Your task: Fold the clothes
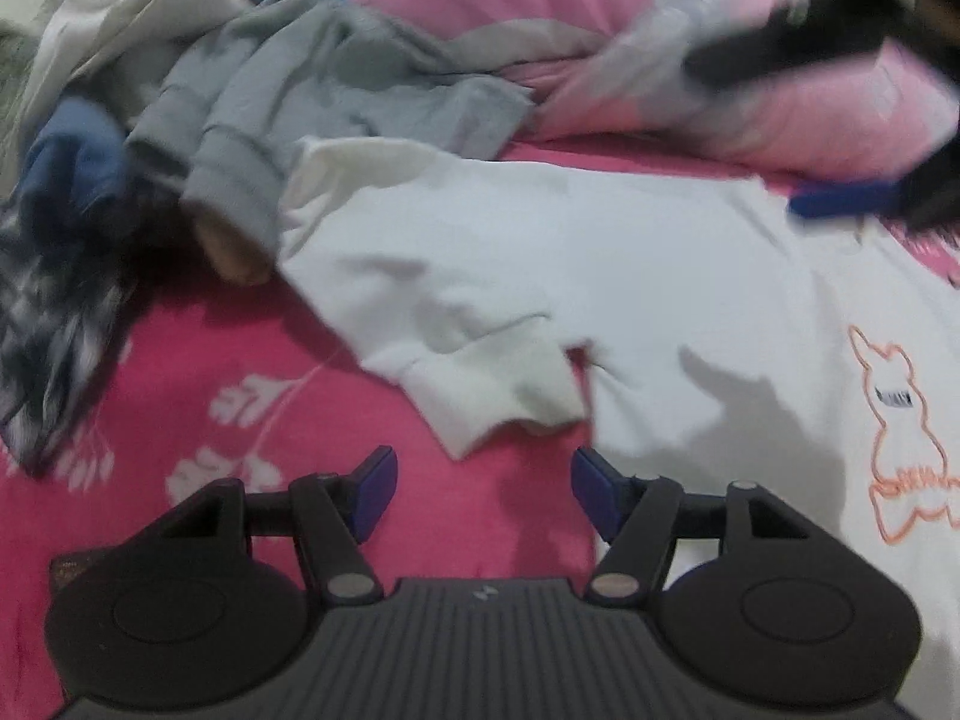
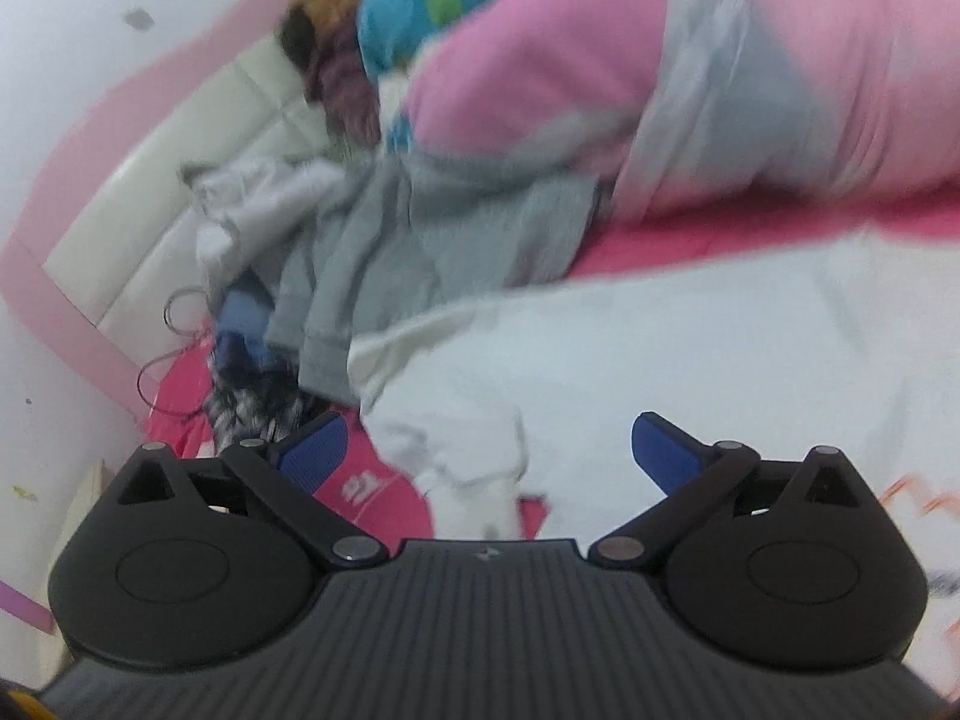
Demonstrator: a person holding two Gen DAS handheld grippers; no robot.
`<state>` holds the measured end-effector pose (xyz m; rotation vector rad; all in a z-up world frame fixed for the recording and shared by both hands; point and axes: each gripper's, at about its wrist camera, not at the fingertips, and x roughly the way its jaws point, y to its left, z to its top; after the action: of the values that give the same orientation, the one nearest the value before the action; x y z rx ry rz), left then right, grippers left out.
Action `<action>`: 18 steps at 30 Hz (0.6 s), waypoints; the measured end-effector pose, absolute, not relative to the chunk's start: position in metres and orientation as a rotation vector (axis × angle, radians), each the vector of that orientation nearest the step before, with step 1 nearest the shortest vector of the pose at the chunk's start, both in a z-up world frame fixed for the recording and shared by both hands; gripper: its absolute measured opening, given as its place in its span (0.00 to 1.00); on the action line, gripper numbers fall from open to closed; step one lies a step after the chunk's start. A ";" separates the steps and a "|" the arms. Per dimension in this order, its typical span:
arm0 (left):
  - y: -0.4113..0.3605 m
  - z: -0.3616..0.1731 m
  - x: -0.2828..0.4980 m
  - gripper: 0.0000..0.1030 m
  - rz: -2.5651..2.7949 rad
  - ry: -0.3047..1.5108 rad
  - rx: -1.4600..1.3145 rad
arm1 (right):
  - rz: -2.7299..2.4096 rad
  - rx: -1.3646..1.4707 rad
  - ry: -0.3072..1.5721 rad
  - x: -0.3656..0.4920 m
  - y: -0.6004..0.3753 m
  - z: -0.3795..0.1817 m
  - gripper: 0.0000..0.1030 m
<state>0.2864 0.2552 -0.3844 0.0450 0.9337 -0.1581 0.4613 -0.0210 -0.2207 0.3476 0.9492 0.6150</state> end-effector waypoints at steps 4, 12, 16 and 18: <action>0.272 -0.395 0.293 0.64 -0.153 0.943 0.044 | 0.615 0.377 1.070 0.473 0.006 -0.252 0.84; 0.300 -0.400 0.301 0.61 -0.178 0.977 -0.167 | 0.595 0.284 1.195 0.481 0.041 -0.288 0.62; 0.312 -0.406 0.309 0.61 -0.179 1.008 -0.287 | 0.577 0.265 1.232 0.482 0.045 -0.299 0.59; 0.317 -0.409 0.311 0.61 -0.184 1.007 -0.333 | 0.578 0.258 1.248 0.484 0.047 -0.304 0.56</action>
<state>0.3106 0.3170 -0.4085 -0.3333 1.0066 -0.1840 0.4841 0.0468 -0.3038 0.2581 1.2479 0.5776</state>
